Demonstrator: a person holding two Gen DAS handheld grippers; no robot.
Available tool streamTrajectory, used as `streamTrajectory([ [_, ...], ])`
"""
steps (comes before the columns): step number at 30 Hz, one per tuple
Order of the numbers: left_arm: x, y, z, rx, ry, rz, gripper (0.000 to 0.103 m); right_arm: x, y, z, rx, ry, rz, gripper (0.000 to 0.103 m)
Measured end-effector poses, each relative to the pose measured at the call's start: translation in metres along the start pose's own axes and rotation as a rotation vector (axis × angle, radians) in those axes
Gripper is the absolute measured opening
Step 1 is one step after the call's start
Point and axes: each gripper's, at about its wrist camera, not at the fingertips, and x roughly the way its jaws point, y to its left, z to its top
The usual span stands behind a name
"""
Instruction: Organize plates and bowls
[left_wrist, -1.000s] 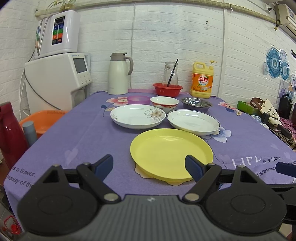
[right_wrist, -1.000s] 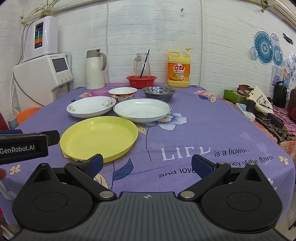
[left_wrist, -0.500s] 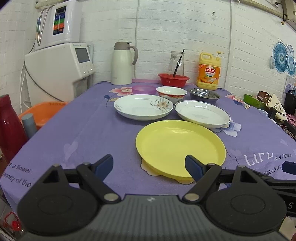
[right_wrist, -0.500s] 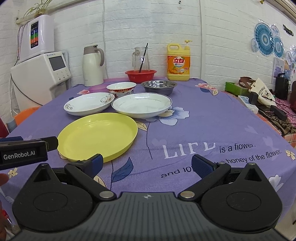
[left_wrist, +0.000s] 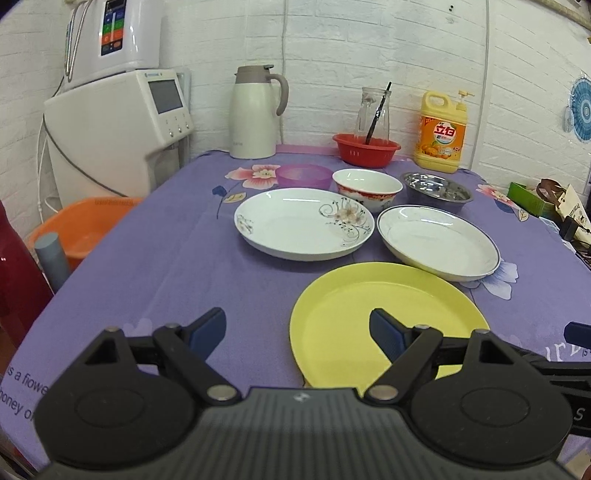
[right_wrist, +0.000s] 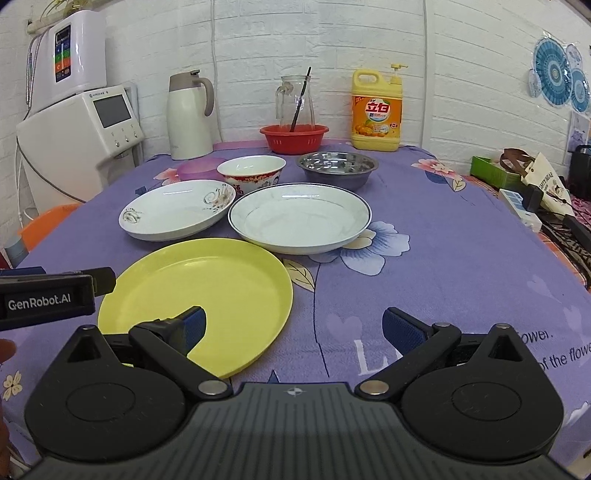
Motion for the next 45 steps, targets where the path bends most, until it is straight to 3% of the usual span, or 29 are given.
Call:
streamTrajectory([
  [13, 0.061, 0.009, 0.002, 0.018, 0.137, 0.018, 0.083, 0.070, 0.014, 0.005, -0.029, 0.163, 0.046, 0.103],
  [16, 0.070, 0.008, -0.002, 0.025, 0.162, 0.014, 0.083, 0.073, 0.015, 0.005, -0.034, 0.152, 0.064, 0.103],
  [31, 0.072, 0.015, -0.005, 0.030, 0.116, -0.077, 0.079, 0.074, 0.016, 0.005, -0.061, 0.124, 0.113, 0.103],
  [34, 0.074, 0.015, -0.004, 0.036, 0.104, -0.106, 0.071, 0.073, 0.018, 0.004, -0.062, 0.108, 0.130, 0.103],
  [35, 0.074, 0.014, -0.003, 0.034, 0.102, -0.134, 0.055, 0.072, 0.019, 0.004, -0.066, 0.100, 0.140, 0.103],
  [37, 0.073, 0.011, -0.001, 0.040, 0.105, -0.174, 0.034, 0.070, 0.024, 0.004, -0.070, 0.091, 0.160, 0.103],
  [40, 0.071, 0.010, -0.001, 0.030, 0.115, -0.191, 0.031, 0.069, 0.026, 0.006, -0.060, 0.097, 0.157, 0.103],
  [45, 0.062, 0.030, -0.002, -0.006, 0.140, -0.138, 0.030, 0.065, 0.041, 0.009, -0.038, 0.109, 0.185, 0.103],
])
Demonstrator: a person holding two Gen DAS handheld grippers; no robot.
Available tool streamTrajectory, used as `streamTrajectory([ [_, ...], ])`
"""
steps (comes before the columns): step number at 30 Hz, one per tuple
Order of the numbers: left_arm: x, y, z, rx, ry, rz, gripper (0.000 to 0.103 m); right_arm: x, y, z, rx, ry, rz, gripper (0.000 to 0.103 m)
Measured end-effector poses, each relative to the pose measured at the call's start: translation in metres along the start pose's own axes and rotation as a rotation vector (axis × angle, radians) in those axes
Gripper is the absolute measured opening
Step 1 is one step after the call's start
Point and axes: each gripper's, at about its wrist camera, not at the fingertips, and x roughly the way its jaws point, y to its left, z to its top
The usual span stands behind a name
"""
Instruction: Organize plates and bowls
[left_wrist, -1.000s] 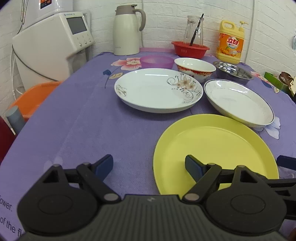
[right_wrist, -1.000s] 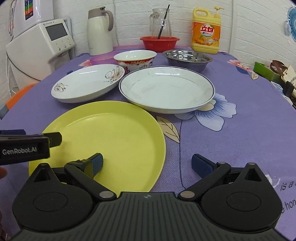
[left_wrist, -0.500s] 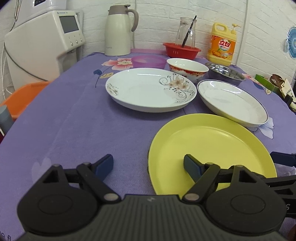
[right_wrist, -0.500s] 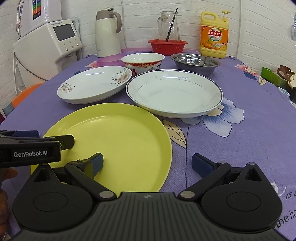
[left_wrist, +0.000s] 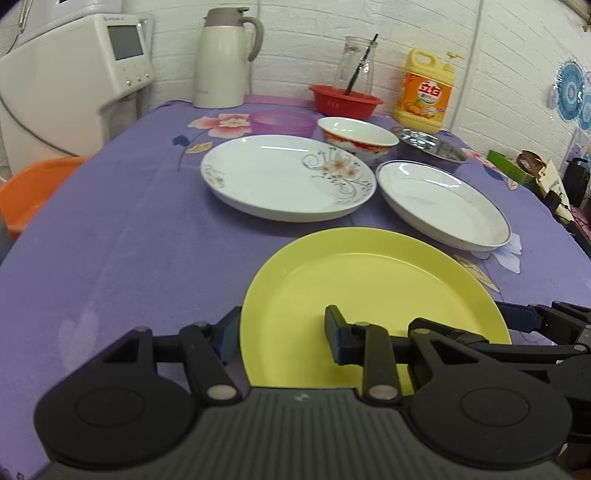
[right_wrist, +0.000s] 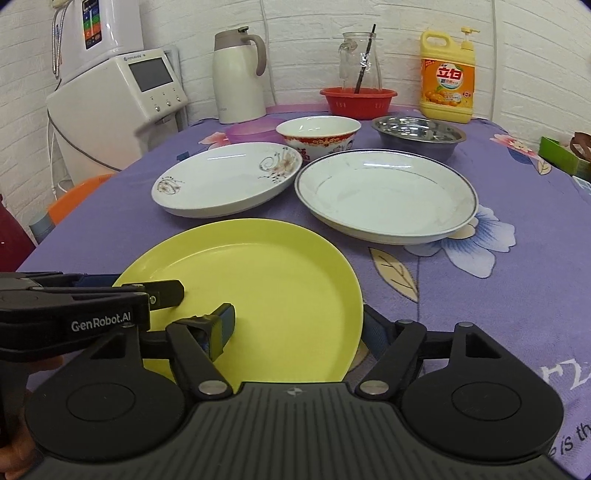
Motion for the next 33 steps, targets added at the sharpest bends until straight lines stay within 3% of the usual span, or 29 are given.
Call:
streamTrajectory([
  [8, -0.020, 0.055, -0.003, -0.087, 0.004, 0.103, 0.030, 0.014, 0.052, 0.010, -0.057, 0.018, 0.123, 0.103],
  [15, -0.014, 0.055, -0.006, -0.061, -0.023, 0.109, 0.030, 0.022, 0.059, 0.011, -0.069, 0.025, 0.134, 0.103],
  [16, -0.014, 0.055, -0.005, -0.062, -0.022, 0.101, 0.032, 0.022, 0.058, 0.011, -0.072, 0.025, 0.127, 0.103],
  [18, -0.014, 0.062, 0.000, -0.084, -0.006, 0.089, 0.060, 0.021, 0.054, 0.012, -0.065, 0.033, 0.140, 0.103],
  [19, -0.016, 0.067, 0.004, -0.100, -0.022, 0.078, 0.076, 0.020, 0.049, 0.014, -0.049, 0.036, 0.162, 0.103],
  [22, -0.024, 0.083, 0.033, -0.102, -0.084, 0.057, 0.076, 0.005, 0.030, 0.035, 0.009, -0.020, 0.202, 0.103],
  [25, -0.020, 0.096, 0.074, -0.087, -0.127, 0.025, 0.076, 0.004, 0.023, 0.070, -0.058, -0.085, 0.178, 0.103],
  [29, 0.017, 0.105, 0.123, -0.052, -0.084, -0.011, 0.076, 0.039, 0.018, 0.114, -0.137, -0.111, 0.200, 0.103],
  [33, 0.055, 0.109, 0.142, -0.046, -0.019, -0.002, 0.076, 0.101, 0.004, 0.144, -0.131, -0.009, 0.211, 0.103],
])
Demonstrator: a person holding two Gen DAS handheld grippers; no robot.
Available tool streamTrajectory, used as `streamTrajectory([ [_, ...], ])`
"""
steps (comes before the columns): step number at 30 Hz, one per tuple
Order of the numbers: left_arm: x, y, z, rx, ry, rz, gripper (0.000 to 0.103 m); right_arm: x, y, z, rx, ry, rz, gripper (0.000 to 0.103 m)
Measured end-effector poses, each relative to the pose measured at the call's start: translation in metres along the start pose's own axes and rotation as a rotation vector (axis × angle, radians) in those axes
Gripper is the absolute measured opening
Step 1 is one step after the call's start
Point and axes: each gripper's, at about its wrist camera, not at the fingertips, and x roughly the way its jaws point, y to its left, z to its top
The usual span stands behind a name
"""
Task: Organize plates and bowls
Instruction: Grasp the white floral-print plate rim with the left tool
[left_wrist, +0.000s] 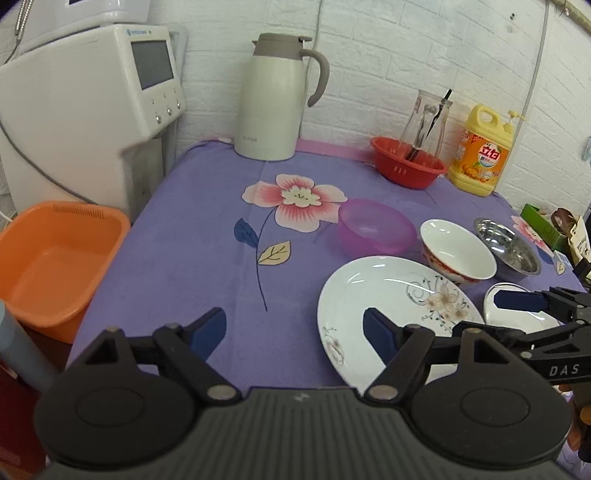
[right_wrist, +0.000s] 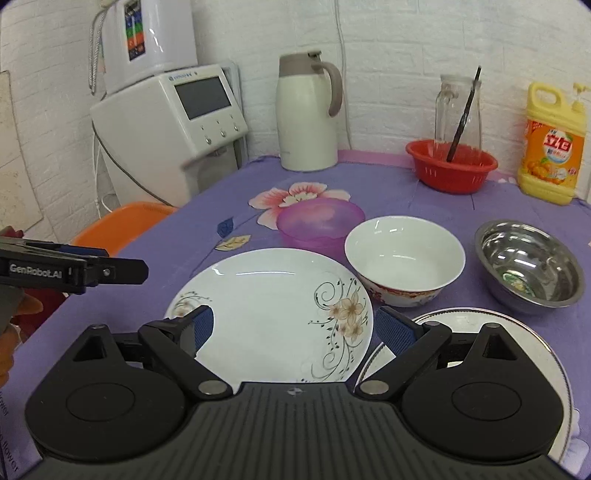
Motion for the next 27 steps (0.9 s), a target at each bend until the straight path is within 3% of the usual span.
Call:
streamTrajectory([
  [7, 0.034, 0.015, 0.003, -0.037, 0.059, -0.051, 0.076, 0.052, -0.014, 0.007, 0.030, 0.146, 0.027, 0.103],
  [10, 0.038, 0.021, 0.004, -0.060, 0.065, -0.069, 0.076, 0.059, 0.001, 0.006, -0.010, 0.151, -0.007, 0.103],
  [14, 0.043, 0.020, 0.003, -0.049, 0.072, -0.073, 0.076, 0.063, 0.017, 0.010, -0.040, 0.132, 0.071, 0.103],
  [17, 0.051, 0.017, -0.001, -0.028, 0.091, -0.077, 0.076, 0.059, 0.024, 0.003, -0.113, 0.132, 0.015, 0.103],
  [19, 0.058, 0.015, -0.004, -0.016, 0.101, -0.066, 0.075, 0.060, 0.027, -0.004, -0.129, 0.156, 0.032, 0.103],
  [27, 0.064, -0.001, -0.015, 0.084, 0.097, -0.018, 0.070, 0.062, 0.027, -0.015, -0.109, 0.177, 0.058, 0.103],
])
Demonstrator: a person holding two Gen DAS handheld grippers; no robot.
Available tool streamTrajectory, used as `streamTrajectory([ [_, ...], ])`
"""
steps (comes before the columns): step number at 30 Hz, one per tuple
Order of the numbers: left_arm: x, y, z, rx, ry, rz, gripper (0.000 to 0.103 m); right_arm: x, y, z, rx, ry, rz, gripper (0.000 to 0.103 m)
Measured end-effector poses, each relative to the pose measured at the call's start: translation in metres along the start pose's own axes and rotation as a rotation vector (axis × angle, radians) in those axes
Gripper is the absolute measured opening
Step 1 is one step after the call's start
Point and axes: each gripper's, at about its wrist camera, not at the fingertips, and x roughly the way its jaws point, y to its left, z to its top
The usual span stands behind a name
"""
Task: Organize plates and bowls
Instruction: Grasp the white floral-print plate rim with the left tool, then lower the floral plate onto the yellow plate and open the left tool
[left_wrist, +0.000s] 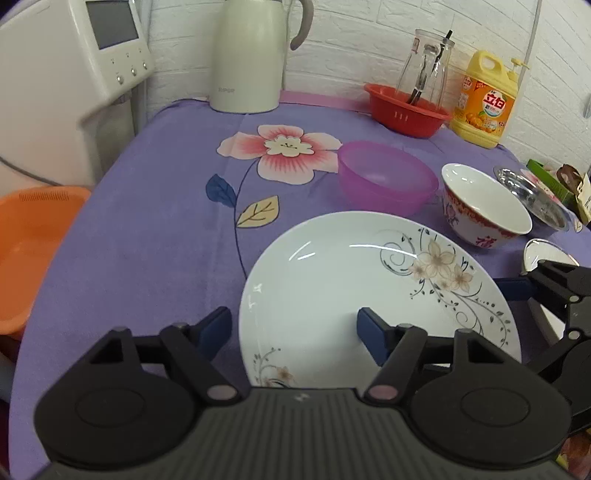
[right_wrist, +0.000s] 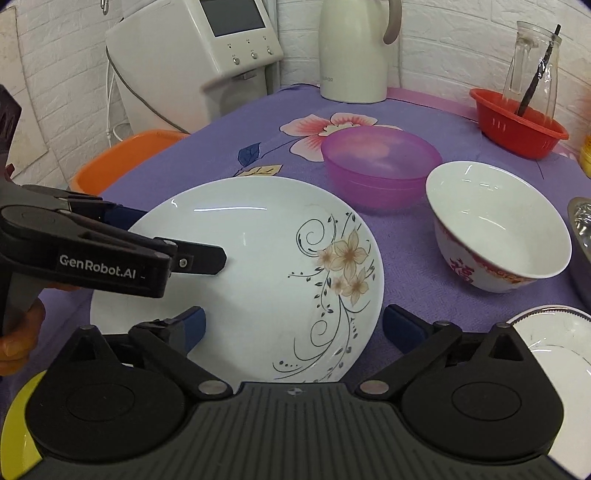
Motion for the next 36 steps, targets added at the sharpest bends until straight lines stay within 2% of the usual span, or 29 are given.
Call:
streamTrajectory([
  [6, -0.001, -0.009, -0.004, 0.005, -0.009, -0.006, 0.070, -0.007, 0.005, -0.007, 0.023, -0.004, -0.028, 0.103],
  [9, 0.000, -0.015, -0.003, -0.015, -0.002, 0.016, 0.070, -0.003, 0.019, -0.005, -0.010, -0.001, -0.002, 0.103],
  [12, -0.003, -0.015, 0.002, -0.061, 0.022, 0.014, 0.063, -0.003, 0.020, -0.001, 0.032, 0.002, -0.025, 0.103],
  [20, -0.059, -0.037, 0.013, -0.004, -0.078, 0.023, 0.063, -0.051, 0.034, 0.005, 0.045, -0.091, -0.052, 0.103],
  [24, -0.090, -0.049, -0.006, 0.014, -0.097, 0.011, 0.063, -0.084, 0.044, -0.008, 0.048, -0.126, -0.065, 0.103],
  [28, -0.114, -0.060, -0.043, 0.014, -0.096, 0.016, 0.063, -0.107, 0.058, -0.038, 0.058, -0.124, -0.058, 0.103],
  [36, -0.138, -0.073, -0.111, 0.004, -0.056, 0.014, 0.064, -0.126, 0.085, -0.096, 0.117, -0.103, -0.057, 0.103],
])
